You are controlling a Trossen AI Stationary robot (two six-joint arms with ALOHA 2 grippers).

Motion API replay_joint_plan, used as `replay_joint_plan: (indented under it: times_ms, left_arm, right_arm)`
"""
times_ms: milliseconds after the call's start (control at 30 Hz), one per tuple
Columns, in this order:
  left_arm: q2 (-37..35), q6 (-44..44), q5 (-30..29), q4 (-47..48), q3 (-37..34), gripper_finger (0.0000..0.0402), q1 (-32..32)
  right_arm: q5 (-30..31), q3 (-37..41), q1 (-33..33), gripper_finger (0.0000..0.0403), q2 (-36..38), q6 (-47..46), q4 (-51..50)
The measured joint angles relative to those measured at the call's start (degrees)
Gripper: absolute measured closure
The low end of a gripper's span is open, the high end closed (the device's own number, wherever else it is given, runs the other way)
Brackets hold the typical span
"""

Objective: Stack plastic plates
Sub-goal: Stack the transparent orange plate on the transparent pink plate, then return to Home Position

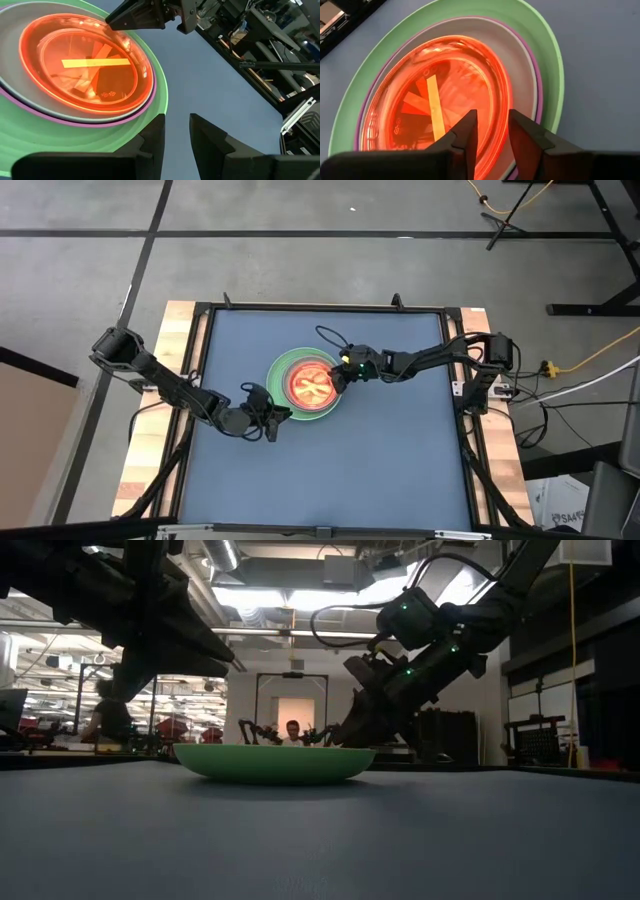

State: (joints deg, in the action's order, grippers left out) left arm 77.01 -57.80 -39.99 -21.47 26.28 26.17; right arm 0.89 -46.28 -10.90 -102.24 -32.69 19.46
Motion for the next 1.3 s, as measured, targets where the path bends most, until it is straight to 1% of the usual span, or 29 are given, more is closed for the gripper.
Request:
replay_joint_plan:
  times_ms: [233,400,567,733,867,1000,1067,1167,1233,1300]
  left_arm:
    - [0.0,0.0,0.0,0.0,0.0,0.0319,0.0]
    - [0.0,-0.1,0.3,0.0,0.0,0.0319,0.0]
    - [0.0,0.0,0.3,0.0,0.0,0.0319,0.0]
    - [0.0,0.4,0.0,-1.4,0.0,0.0319,-0.3]
    - [0.0,8.7,0.8,-7.4,0.0,0.0319,-2.0]
    - [0.0,19.8,5.3,-15.8,0.0,0.0319,-5.0]
    - [-0.4,25.0,9.1,-19.9,0.0,0.0319,-6.8]
    - [-2.5,30.0,14.0,-22.8,0.0,0.0319,-9.2]
    - [-4.9,32.1,15.9,-22.7,0.0,0.0319,-10.5]
    - [-7.5,34.8,17.1,-22.8,0.0,0.0319,-11.5]
  right_arm:
    - [-0.5,0.0,-0.1,0.0307,0.0,0.0,0.0]
    - [-0.5,0.0,-1.5,0.0308,0.8,0.2,-0.6]
    - [-0.9,0.0,-3.8,0.0308,3.2,0.6,-2.3]
    - [-2.9,0.0,-6.3,0.0308,6.8,4.9,-3.6]
    - [-6.2,0.0,-7.9,0.0308,10.3,8.7,-3.0]
    - [-8.4,-1.0,-8.4,0.0308,13.5,11.3,-3.1]
    - [-9.5,-2.2,-8.2,0.0308,15.0,13.6,-3.2]
    - [-12.7,-4.2,-8.2,0.0308,17.0,15.4,-3.1]
    - [-14.4,-5.5,-8.2,0.0308,18.3,15.5,-3.1]
    - [-14.6,-6.6,-8.2,0.0308,19.9,16.3,-3.1]
